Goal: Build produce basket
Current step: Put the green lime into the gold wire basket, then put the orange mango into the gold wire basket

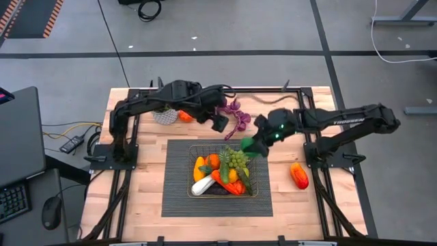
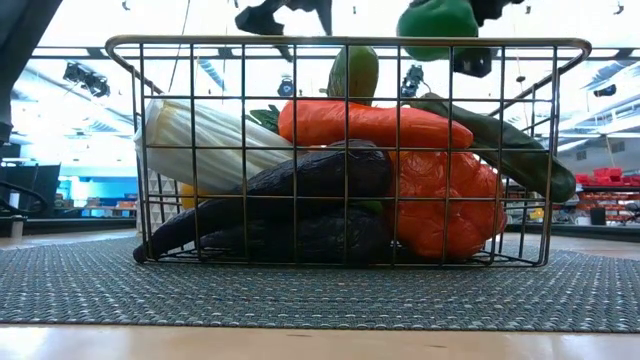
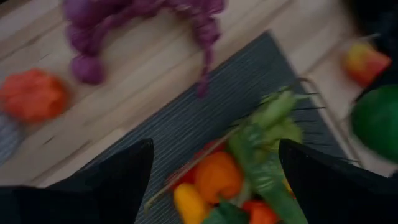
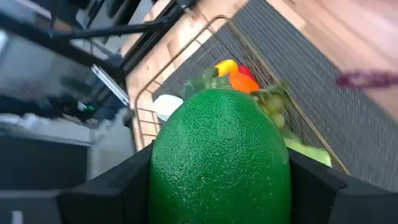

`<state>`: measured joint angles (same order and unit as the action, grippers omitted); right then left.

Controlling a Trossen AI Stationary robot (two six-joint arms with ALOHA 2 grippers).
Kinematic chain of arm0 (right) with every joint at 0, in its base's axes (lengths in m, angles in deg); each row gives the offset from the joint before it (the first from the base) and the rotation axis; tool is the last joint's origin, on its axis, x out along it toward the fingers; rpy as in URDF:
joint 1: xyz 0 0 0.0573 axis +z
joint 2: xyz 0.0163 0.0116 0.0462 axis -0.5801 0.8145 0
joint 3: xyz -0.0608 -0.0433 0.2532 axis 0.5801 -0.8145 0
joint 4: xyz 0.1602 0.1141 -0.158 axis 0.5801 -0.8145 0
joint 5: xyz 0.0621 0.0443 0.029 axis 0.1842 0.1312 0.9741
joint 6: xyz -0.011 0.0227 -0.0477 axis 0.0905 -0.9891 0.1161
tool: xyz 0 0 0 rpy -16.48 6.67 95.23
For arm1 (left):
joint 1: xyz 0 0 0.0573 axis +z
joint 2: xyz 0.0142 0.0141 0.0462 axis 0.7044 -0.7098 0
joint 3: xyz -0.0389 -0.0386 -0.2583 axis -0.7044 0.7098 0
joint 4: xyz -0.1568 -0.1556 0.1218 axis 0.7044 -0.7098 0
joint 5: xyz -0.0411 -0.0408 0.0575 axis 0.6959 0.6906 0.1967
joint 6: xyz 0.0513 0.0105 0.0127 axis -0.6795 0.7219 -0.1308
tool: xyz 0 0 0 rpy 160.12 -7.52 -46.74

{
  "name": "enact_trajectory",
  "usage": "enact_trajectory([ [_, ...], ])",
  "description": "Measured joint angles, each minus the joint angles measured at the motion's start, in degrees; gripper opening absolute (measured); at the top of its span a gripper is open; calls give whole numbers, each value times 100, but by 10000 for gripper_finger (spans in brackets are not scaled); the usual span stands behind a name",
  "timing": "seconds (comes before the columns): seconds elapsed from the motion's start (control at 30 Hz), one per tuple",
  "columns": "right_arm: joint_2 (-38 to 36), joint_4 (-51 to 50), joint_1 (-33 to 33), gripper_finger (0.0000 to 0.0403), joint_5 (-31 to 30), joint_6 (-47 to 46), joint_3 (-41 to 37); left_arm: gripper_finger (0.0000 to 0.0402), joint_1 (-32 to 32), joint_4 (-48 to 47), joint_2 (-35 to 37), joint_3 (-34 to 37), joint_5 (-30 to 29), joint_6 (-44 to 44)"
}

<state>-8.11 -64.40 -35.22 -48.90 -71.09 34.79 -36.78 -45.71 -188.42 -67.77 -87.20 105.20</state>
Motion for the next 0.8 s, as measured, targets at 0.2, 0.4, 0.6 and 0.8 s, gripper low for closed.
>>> enact_trajectory([
  [0.2, 231, 432, 532, 272, -660, 321, -2, 353, -142, 261, 0, 0, -1, -56],
  [0.4, 665, 473, 849, 286, -1311, 381, -2, 353, -57, 290, 2, 0, 209, -173],
  [0.6, 1084, 597, 829, 336, -1340, 391, -4, 353, -50, 220, 142, -2, 855, -67],
  [0.8, 1091, 506, 699, 393, -1168, 10, -4, 353, -100, 255, 153, -9, 850, -236],
])
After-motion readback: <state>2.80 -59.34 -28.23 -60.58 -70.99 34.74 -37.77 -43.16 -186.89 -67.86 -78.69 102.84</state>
